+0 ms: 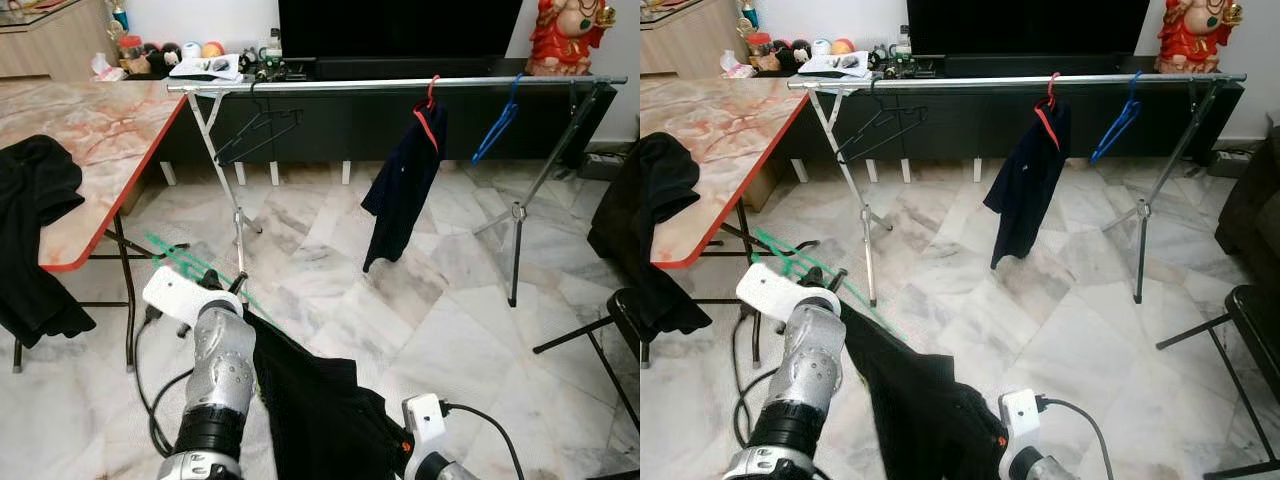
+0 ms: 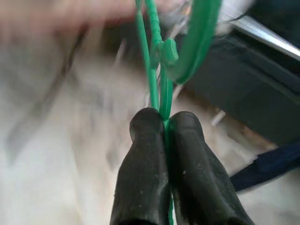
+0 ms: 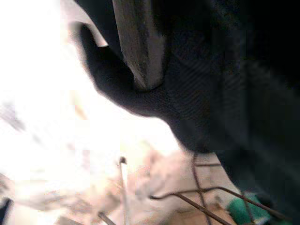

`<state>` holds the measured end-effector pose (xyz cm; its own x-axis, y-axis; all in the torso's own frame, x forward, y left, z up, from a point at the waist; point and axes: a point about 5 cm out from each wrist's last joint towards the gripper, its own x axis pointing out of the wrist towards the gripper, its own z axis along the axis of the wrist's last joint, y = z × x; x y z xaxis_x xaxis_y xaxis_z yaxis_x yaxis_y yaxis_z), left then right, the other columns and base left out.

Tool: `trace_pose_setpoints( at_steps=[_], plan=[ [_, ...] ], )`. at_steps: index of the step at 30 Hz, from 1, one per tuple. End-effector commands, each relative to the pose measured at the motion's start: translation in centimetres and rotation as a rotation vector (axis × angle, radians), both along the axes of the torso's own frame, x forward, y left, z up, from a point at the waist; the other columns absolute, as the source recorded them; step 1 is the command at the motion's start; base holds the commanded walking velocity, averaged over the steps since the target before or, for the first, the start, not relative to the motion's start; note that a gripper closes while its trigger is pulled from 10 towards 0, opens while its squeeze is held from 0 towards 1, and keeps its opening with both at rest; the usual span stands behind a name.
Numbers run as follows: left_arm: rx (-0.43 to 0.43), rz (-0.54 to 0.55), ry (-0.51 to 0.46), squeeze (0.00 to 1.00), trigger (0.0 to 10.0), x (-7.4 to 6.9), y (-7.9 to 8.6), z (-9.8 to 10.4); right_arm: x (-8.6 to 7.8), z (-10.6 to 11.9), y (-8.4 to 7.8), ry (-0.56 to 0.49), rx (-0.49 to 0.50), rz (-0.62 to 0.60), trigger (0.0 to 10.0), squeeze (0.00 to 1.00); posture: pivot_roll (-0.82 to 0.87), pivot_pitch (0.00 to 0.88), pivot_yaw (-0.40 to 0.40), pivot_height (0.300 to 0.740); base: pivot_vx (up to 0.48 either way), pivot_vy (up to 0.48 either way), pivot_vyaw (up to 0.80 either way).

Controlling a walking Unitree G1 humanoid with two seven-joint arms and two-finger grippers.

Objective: Hang hanger

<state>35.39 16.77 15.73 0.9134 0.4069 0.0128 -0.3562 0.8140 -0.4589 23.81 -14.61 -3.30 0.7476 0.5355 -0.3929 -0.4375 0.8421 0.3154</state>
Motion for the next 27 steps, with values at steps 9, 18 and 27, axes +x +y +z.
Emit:
trace_pose_setpoints(
  at_steps=[9, 18, 27],
  plan=[
    [0.515, -0.744, -0.155, 0.0, 10.0, -2.2, -6.6, -1.2, -0.1, -0.1, -0.5, 0.009, 0.003, -0.025, 0.0, 0.0, 0.1, 0.094, 0.039, 0.74, 0.0, 0.0, 0.0],
    [0.753, -0.803, 0.156, 0.0, 10.0, -3.6, -1.5, -8.0, 0.3, 0.2, -1.0, -0.019, -0.023, -0.08, 0.0, 0.0, 0.1, 0.095, 0.042, 0.74, 0.0, 0.0, 0.0],
    [0.628, -0.705, 0.702, 0.0, 10.0, -11.4, 5.8, -18.3, 1.1, 0.8, -2.4, -0.059, -0.017, -0.297, 0.0, 0.0, 0.1, 0.097, 0.049, 0.74, 0.0, 0.0, 0.0]
  ],
)
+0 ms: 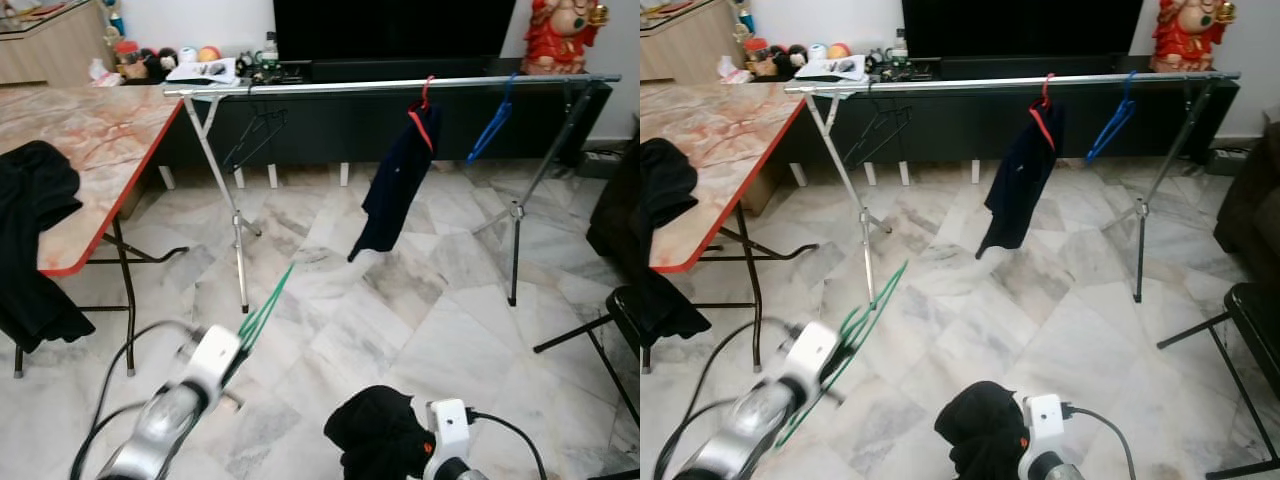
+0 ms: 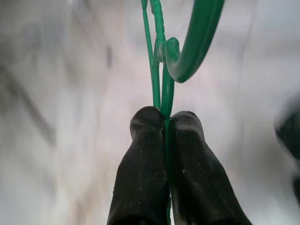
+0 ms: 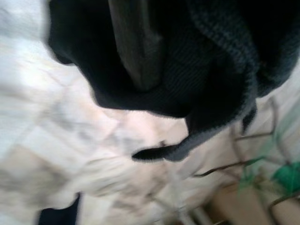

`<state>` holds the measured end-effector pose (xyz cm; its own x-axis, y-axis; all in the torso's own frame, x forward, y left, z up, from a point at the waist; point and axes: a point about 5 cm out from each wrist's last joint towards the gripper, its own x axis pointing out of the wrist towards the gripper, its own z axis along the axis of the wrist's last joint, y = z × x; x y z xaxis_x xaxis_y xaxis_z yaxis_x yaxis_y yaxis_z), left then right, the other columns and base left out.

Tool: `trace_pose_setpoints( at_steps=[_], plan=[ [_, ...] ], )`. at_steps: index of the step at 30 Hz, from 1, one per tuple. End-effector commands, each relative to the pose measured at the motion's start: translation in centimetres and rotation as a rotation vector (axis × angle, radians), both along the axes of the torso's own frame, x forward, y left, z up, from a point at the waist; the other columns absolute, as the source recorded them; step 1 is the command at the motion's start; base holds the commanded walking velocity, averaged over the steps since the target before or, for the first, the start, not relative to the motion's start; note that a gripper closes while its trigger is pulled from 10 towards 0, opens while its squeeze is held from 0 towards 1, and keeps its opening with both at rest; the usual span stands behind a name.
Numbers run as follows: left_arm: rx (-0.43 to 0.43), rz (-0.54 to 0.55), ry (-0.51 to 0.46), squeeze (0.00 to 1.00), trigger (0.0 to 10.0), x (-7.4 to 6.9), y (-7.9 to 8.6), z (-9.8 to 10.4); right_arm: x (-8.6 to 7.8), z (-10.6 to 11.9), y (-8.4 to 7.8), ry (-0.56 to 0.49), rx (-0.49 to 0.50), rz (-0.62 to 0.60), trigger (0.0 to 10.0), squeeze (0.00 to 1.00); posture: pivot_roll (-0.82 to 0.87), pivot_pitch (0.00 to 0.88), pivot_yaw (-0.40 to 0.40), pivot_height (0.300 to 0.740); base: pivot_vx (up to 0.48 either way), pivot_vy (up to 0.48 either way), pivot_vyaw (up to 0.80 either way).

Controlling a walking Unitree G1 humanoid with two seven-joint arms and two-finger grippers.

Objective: Hang hanger

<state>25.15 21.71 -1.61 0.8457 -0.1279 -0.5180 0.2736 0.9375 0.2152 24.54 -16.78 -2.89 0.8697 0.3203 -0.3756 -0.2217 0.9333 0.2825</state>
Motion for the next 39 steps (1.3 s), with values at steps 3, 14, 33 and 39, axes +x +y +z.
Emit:
trace_pose_setpoints(
  at_steps=[3, 14, 33, 39],
  plan=[
    [0.039, 0.129, 0.226, 0.0, 10.0, -5.3, 2.5, -3.8, 0.6, 0.7, -0.8, -0.05, 0.012, -0.123, 0.0, 0.0, 0.09, 0.103, 0.047, 0.74, 0.0, 0.0, 0.0],
    [0.012, 0.268, 0.431, 0.0, 10.0, -10.3, 2.9, -6.7, 0.1, 0.3, -1.0, -0.04, -0.003, -0.202, 0.0, 0.0, 0.1, 0.104, 0.045, 0.74, 0.0, 0.0, 0.0],
    [-0.029, 0.268, 0.48, 0.0, 10.0, -10.5, 1.6, -7.3, -2.6, -0.6, -6.0, 0.012, -0.278, -0.585, 0.0, 0.0, 0.07, 0.07, 0.062, 0.74, 0.0, 0.0, 0.0],
    [-0.034, 0.296, 0.506, 0.0, 10.0, -11.2, 1.4, -7.7, -4.0, -0.8, -5.2, -0.024, -0.316, -0.615, 10.0, 0.0, 0.04, 0.051, 0.061, 0.74, 0.0, 0.0, 0.0]
  ],
)
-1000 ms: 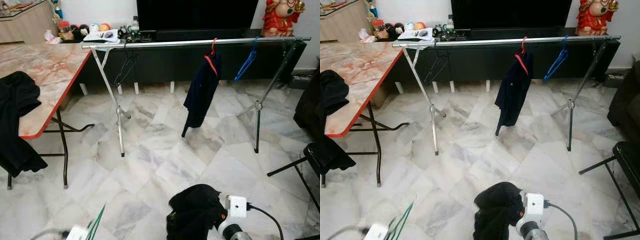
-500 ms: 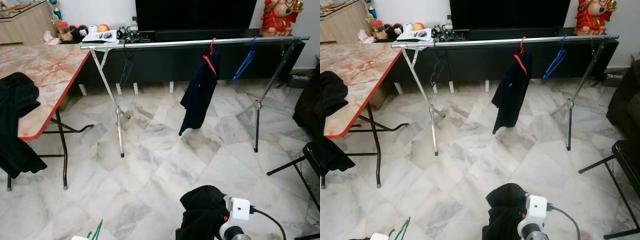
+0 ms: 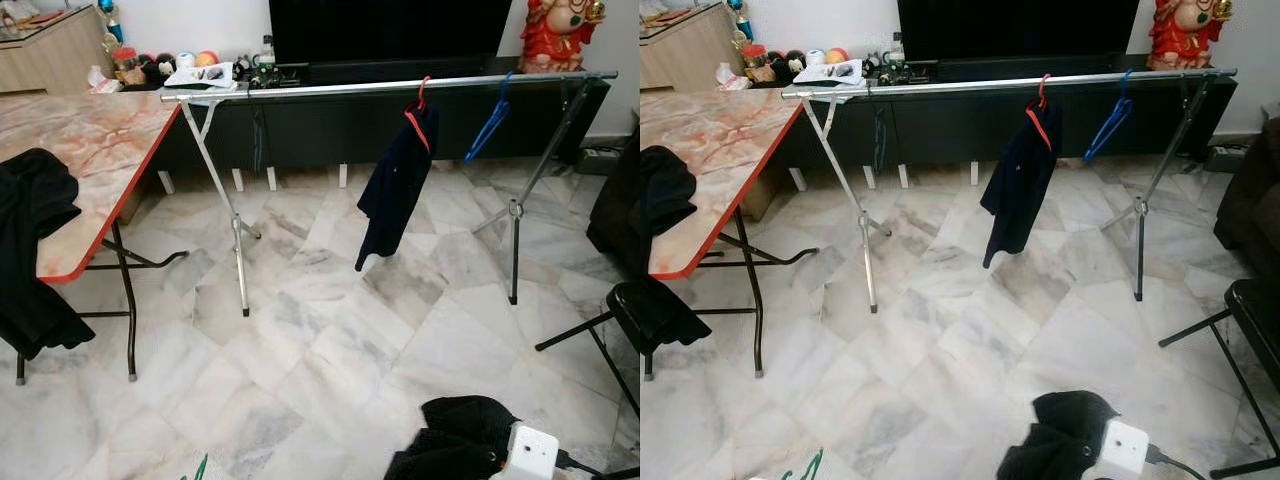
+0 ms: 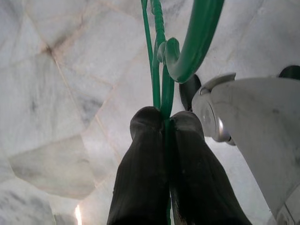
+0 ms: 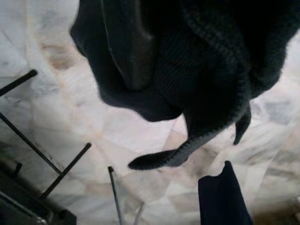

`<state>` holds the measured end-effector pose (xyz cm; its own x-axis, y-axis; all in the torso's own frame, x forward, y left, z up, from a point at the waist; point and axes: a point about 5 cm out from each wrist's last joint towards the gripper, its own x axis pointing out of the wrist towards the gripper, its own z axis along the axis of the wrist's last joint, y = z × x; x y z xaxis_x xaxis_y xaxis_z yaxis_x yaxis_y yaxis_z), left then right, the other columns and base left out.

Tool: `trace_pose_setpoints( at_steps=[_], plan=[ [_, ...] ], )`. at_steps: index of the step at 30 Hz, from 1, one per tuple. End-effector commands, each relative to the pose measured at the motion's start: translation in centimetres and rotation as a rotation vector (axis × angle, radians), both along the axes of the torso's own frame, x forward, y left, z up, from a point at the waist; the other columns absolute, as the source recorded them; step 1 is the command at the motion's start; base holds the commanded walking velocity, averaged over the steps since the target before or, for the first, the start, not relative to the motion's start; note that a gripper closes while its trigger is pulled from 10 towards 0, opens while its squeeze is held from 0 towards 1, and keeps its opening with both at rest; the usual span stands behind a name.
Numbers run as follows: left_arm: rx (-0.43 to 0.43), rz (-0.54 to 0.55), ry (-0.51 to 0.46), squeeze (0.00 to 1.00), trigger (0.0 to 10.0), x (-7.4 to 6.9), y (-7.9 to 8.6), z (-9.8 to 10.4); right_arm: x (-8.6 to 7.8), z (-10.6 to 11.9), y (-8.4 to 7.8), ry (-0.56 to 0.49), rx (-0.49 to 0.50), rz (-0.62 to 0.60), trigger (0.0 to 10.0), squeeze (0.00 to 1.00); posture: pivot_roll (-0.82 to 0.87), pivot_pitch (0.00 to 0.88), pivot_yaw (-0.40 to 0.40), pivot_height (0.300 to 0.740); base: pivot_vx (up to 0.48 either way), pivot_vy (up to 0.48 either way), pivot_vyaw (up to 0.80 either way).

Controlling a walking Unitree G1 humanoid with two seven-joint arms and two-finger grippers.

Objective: Hang hanger

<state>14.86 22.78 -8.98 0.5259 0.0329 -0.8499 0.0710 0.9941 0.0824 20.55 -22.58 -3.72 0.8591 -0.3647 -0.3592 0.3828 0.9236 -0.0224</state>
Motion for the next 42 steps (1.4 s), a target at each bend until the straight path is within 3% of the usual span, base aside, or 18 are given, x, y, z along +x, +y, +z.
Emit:
trace_pose_setpoints(
  at_steps=[1, 8, 21, 31, 42],
  plan=[
    [0.013, 0.016, 0.034, 0.0, 10.0, -0.9, 0.3, -0.3, -0.3, -0.3, 0.9, -0.001, 0.008, 0.011, 10.0, 0.0, 0.04, 0.05, 0.062, 0.74, 0.0, 0.0, 0.0],
    [0.006, 0.017, 0.032, 0.0, 10.0, -0.8, -0.1, -0.4, -1.1, -0.9, 2.2, 0.028, 0.012, 0.023, 10.0, 0.0, 0.05, 0.036, 0.063, 0.74, 0.0, 0.0, 0.0],
    [0.01, 0.055, 0.074, 0.0, 10.0, -0.9, 0.1, -0.5, 0.0, -0.3, 2.3, 0.008, 0.023, 0.043, 10.0, 0.0, 0.06, 0.073, 0.057, 0.74, 0.0, 0.0, 0.0],
    [0.01, 0.061, 0.086, 0.0, 10.0, -1.0, -0.1, -0.6, 0.3, -0.3, 2.8, 0.019, 0.0, 0.1, 10.0, 0.0, 0.06, 0.082, 0.052, 0.74, 0.0, 0.463, 0.29],
    [-0.002, 0.06, 0.106, 0.0, 10.0, -1.3, -1.5, -1.0, 0.6, -0.3, 3.1, 0.018, 0.022, 0.113, 10.0, 0.0, 0.07, 0.086, 0.049, 0.74, 0.0, 0.48, 0.06]
  ],
)
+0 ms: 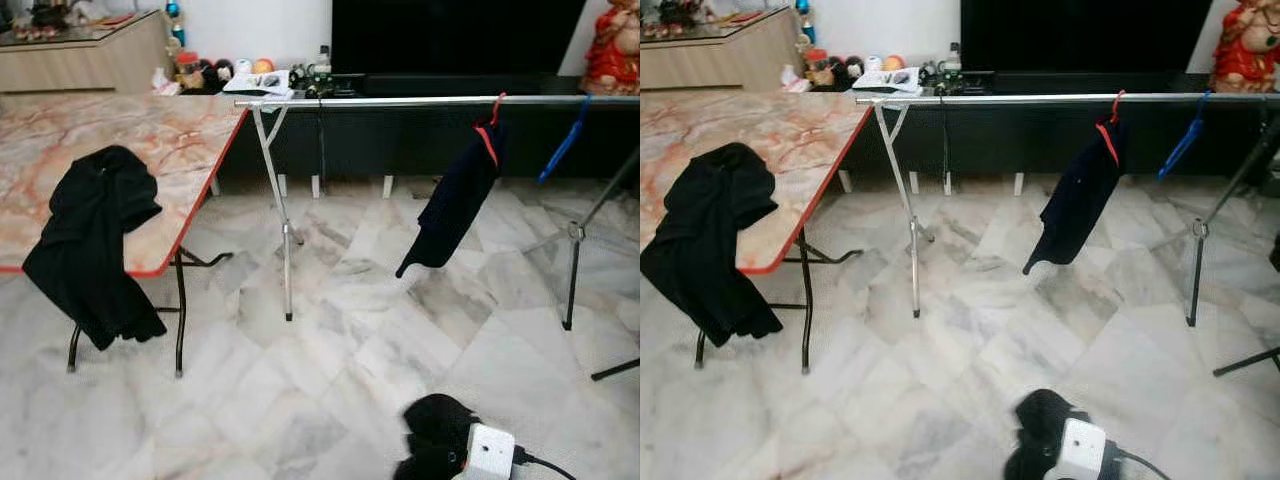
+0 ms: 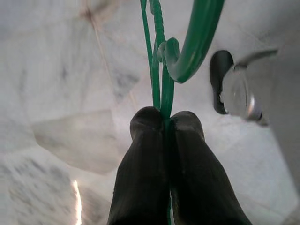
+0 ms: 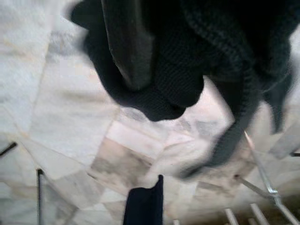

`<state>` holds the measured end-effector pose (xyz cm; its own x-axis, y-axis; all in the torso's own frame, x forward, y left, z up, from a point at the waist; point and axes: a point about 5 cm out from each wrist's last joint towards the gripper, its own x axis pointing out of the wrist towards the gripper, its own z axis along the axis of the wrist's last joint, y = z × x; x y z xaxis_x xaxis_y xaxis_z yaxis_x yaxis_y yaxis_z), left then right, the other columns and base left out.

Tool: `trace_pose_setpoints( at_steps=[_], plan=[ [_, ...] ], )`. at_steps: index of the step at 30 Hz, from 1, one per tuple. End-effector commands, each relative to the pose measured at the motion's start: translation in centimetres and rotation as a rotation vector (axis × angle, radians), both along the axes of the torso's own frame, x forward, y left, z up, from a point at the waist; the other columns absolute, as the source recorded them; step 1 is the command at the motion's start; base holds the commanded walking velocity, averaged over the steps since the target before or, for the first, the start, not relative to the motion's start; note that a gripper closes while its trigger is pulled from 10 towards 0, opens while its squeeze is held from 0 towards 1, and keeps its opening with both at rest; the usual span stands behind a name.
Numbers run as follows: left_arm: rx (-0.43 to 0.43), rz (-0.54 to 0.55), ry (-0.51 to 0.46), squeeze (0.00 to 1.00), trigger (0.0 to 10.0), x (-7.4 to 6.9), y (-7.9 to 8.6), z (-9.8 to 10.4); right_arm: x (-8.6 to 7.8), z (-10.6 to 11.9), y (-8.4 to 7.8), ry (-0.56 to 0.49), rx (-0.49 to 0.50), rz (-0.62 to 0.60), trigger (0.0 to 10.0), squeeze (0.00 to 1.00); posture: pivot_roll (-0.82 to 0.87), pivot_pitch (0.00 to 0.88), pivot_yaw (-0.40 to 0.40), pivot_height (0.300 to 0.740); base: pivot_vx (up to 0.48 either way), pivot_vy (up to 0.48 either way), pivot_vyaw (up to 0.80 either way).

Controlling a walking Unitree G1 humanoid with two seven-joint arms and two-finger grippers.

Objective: Hang hanger

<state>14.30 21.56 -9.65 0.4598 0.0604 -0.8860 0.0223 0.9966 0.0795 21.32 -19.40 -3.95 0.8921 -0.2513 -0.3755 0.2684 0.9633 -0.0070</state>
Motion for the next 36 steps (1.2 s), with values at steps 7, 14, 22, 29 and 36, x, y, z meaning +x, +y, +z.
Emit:
trace_pose_setpoints(
  at_steps=[7, 14, 22, 29, 36],
  plan=[
    [-0.016, 0.001, 0.032, 0.0, 10.0, -0.5, -1.9, -0.6, 0.0, -0.1, 0.0, 0.01, 0.003, 0.002, 10.0, 0.0, 0.07, 0.085, 0.048, 0.74, 0.0, 0.44, 0.0],
    [-0.013, 0.009, 0.034, 0.0, 10.0, -0.6, -1.4, -0.5, 0.1, -0.1, 0.0, 0.01, 0.005, 0.005, 10.0, 0.0, 0.07, 0.083, 0.047, 0.74, 0.0, 0.396, 0.0],
    [-0.015, 0.017, 0.035, 0.0, 10.0, -0.6, -1.3, -0.5, 0.2, 0.0, 0.2, 0.011, 0.007, 0.013, 10.0, 0.0, 0.07, 0.083, 0.047, 0.74, 0.0, 0.0, 0.0],
    [-0.018, 0.016, 0.037, 0.0, 10.0, -0.7, -1.2, -0.5, 0.3, 0.0, 0.1, 0.013, 0.007, 0.013, 10.0, 0.0, 0.07, 0.081, 0.047, 0.74, 0.0, 0.0, 0.0],
    [-0.02, 0.018, 0.039, 0.0, 10.0, -0.7, -1.2, -0.5, 0.3, 0.0, 0.1, 0.013, 0.007, 0.013, 10.0, 0.0, 0.07, 0.078, 0.046, 0.74, 0.0, 0.452, 0.0]
  ],
)
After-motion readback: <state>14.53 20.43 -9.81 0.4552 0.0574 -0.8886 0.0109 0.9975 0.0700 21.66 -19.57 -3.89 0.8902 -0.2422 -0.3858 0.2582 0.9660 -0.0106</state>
